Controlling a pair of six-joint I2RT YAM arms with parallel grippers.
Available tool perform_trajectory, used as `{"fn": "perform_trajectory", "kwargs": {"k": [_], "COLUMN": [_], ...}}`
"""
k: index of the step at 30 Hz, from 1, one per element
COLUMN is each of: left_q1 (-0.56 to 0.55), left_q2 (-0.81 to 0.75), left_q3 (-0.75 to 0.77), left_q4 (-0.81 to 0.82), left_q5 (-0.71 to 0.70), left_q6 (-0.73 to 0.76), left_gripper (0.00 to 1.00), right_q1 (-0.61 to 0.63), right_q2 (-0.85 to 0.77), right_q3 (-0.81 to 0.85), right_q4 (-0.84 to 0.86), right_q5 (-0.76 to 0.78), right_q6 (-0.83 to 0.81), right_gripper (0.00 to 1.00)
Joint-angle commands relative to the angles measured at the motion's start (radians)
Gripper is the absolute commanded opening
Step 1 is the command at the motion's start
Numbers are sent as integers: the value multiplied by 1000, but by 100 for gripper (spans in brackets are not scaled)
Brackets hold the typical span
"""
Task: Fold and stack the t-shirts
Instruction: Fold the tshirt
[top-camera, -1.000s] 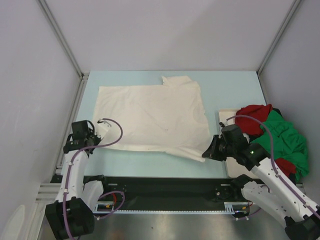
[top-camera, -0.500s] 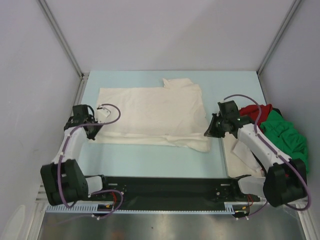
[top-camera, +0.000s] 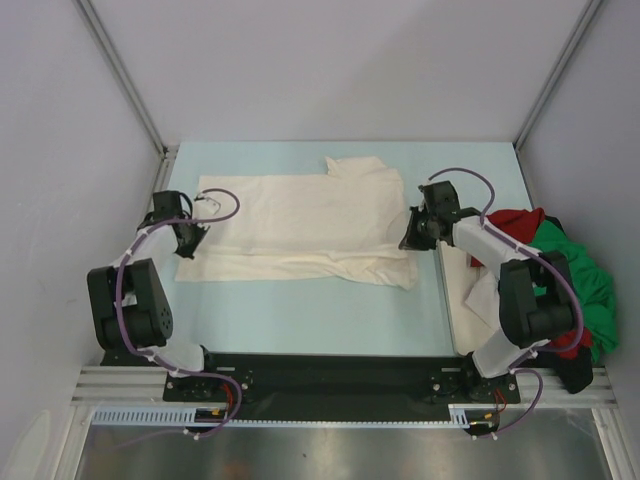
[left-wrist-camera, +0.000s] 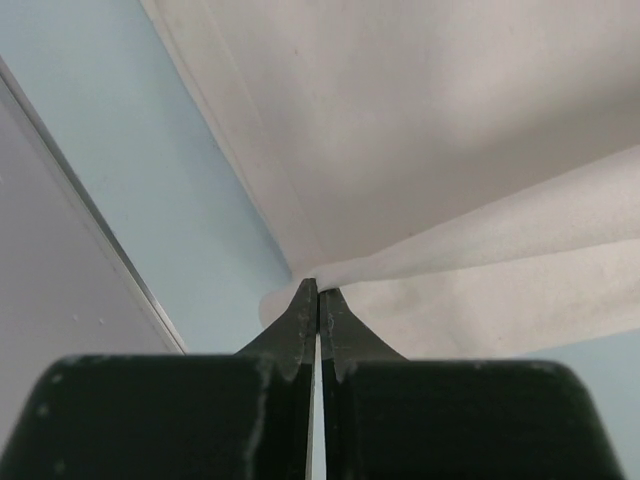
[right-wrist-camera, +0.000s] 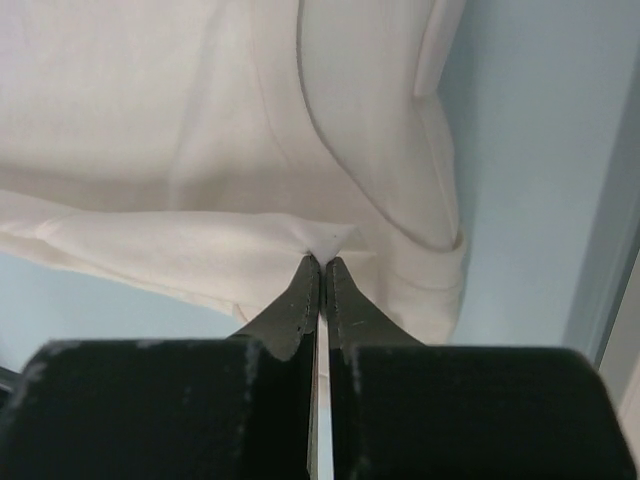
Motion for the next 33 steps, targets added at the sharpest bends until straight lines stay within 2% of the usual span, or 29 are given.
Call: {"fn": "perform_trajectory", "kwargs": {"k": [1,12,15,17,18,19,20,21,25,28,33], "left_q1": [0,-11,-16,-17,-17,-17,-17,-16,-17,-39,-111], "left_q2": [32,117,144,164,169,169,163,152,2,-108,-187], "left_q3": [58,106,130,149,153,161,164,165,100,11,-150], "left_q4": [63,109,113,116,115,116,116,106,86,57,43], "left_q5": [-22,-35,-36,-35,-35,-66,-82,-88,-18,40,16], "left_q6": [-31,-56,-79,-103,-112,-132,-143,-151,-113,-41,84], "left_gripper": [0,1,5,11,34,43,46,52,59,60,60], "right_q1": [-11,-15,-17,-18,-18,-18,-18,-17,-12,-3,43], "right_q2": [49,203,221,226,224,218,204,166,14,-67,-119], "right_q3": [103,238,261,279,293,301,302,299,177,83,-58], "right_q4": [66,36,29,10,-1,-16,-47,-61,-109,-113,-112], "right_q5": [36,47,68,94,103,123,133,140,179,145,107], "right_q6": [-52,-78,-75,-73,-73,-69,-69,-69,-27,6,53], "right_gripper": [0,0,3,31,44,52,54,55,54,51,53]}}
